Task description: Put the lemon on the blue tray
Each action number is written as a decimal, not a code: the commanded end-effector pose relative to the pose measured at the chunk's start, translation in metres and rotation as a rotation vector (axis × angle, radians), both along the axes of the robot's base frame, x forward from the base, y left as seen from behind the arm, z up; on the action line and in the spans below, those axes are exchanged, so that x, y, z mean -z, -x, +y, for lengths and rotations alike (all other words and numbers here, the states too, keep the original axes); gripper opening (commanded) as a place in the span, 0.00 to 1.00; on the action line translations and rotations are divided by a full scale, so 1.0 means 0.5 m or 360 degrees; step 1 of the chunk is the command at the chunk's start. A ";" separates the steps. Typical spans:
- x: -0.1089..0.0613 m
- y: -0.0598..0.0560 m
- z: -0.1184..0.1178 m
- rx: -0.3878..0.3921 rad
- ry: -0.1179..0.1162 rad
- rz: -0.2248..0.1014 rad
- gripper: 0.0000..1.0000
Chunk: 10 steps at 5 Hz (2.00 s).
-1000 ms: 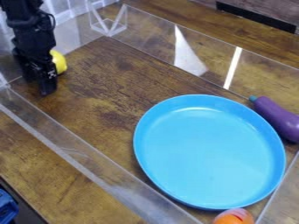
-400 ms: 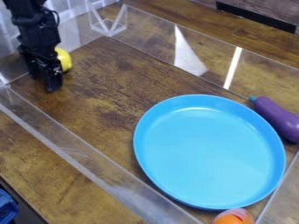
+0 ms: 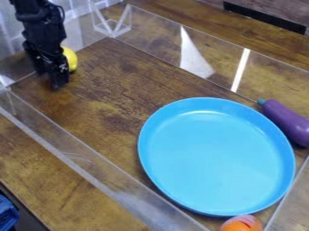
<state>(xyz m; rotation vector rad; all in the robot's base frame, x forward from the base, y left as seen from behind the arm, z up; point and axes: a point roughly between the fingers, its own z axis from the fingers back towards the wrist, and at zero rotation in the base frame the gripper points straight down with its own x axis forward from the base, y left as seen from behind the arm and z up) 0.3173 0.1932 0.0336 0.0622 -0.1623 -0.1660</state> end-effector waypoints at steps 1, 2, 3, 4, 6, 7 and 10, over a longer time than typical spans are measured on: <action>-0.072 -0.029 0.013 -0.0021 -0.0100 -0.0170 1.00; -0.070 -0.038 -0.001 -0.0012 -0.0095 -0.0187 1.00; -0.070 -0.048 -0.009 -0.0004 -0.0098 -0.0210 1.00; -0.068 -0.058 -0.011 0.0003 -0.0097 -0.0234 1.00; -0.082 -0.063 -0.009 -0.0043 -0.0088 -0.0257 1.00; -0.091 -0.063 -0.005 -0.0069 -0.0082 -0.0268 1.00; -0.114 -0.066 0.001 -0.0137 -0.0040 -0.0288 1.00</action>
